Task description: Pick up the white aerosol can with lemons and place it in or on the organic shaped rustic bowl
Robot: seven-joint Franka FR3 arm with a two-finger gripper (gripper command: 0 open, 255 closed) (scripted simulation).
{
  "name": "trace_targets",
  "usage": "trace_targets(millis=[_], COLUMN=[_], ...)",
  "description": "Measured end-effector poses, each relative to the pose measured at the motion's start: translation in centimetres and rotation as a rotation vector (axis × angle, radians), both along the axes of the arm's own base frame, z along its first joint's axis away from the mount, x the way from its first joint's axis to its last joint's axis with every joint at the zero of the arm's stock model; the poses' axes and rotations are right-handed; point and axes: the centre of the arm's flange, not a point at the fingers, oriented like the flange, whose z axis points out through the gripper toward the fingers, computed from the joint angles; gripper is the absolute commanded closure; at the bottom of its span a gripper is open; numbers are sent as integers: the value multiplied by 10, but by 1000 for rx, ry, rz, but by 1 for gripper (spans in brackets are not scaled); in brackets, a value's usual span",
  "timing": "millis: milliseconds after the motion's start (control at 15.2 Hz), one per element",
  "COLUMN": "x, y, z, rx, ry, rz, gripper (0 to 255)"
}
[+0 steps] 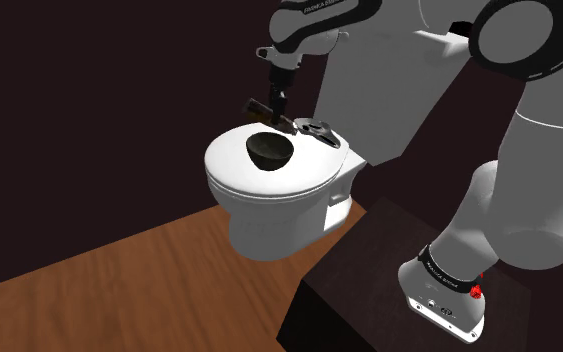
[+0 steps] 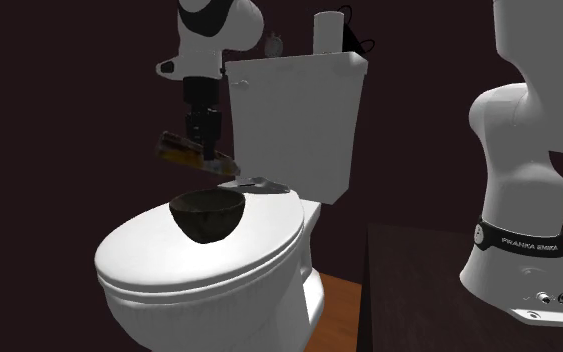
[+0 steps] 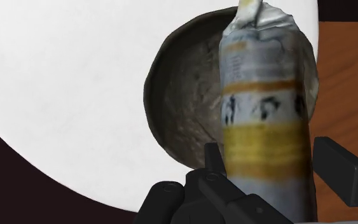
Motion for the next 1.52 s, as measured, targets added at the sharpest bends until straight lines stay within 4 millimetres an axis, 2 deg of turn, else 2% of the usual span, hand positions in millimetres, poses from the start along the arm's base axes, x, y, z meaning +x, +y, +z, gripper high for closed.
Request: trace_targets(millis=[858, 1254, 1320, 1518], x=[2, 2, 1, 1], y=[4, 5, 5, 4], z=[-66, -70, -70, -72], rx=[0, 2, 2, 0], ry=[0, -3, -3, -1], rz=[-1, 1, 1, -1], gripper=[255, 255, 0, 0])
